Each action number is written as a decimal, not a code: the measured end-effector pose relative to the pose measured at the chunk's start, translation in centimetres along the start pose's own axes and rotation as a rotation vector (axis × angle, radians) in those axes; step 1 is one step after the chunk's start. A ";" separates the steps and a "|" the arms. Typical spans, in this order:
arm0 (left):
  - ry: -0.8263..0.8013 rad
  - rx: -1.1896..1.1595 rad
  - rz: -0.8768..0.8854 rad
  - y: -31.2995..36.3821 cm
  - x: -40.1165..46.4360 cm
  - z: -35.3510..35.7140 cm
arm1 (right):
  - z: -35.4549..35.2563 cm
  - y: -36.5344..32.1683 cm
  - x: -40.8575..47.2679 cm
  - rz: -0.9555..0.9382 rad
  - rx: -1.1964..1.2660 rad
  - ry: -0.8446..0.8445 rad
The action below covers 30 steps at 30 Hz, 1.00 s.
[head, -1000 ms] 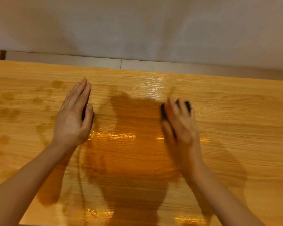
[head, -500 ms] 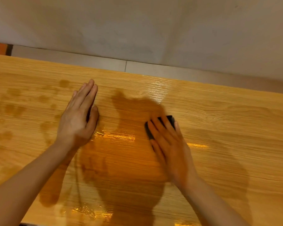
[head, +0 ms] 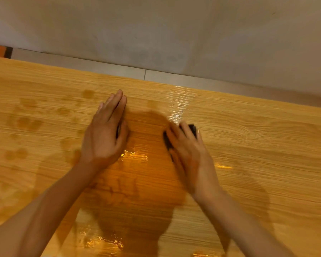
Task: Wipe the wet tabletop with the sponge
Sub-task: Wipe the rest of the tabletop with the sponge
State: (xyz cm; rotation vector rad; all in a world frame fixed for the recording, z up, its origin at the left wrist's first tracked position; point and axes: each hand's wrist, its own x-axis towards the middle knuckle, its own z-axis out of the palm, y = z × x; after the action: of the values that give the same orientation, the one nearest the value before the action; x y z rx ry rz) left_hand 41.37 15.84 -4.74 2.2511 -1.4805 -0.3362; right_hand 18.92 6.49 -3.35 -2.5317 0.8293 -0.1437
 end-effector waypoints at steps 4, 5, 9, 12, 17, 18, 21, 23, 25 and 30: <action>0.011 -0.002 0.030 0.0 -0.2 0.0 | -0.6 0.4 8.4 0.192 0.021 0.159; 0.010 0.001 0.037 0.0 -0.2 0.0 | -0.4 0.1 8.9 0.213 0.032 0.181; -0.021 0.002 0.032 -0.1 -0.2 0.2 | 1.1 -2.6 3.1 0.138 0.012 0.100; -0.037 -0.009 0.030 -0.1 0.0 0.2 | 1.6 -4.0 0.4 0.090 0.008 0.019; -0.035 0.015 0.051 -0.1 -0.1 0.0 | 1.7 -4.2 9.8 0.209 -0.016 0.163; -0.039 0.012 0.050 -0.1 -0.2 0.0 | 1.9 -4.6 10.7 0.258 -0.001 0.183; -0.045 0.007 0.046 -0.1 -0.2 -0.1 | 1.9 -4.4 9.9 0.154 -0.053 0.112; -0.048 0.005 0.047 -0.1 -0.2 0.0 | 0.6 -2.1 8.1 0.058 -0.099 0.071; -0.048 -0.002 0.045 -0.1 -0.2 0.1 | -0.8 0.8 6.1 0.174 -0.117 0.145; -0.061 0.009 0.040 -0.2 -0.1 0.1 | 0.0 -0.3 6.0 0.542 -0.171 0.322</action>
State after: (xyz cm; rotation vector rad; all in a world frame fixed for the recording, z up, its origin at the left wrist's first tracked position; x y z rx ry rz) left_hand 41.51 16.00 -4.91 2.2337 -1.5579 -0.3895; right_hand 23.93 3.22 -3.48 -2.3637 1.6831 -0.3162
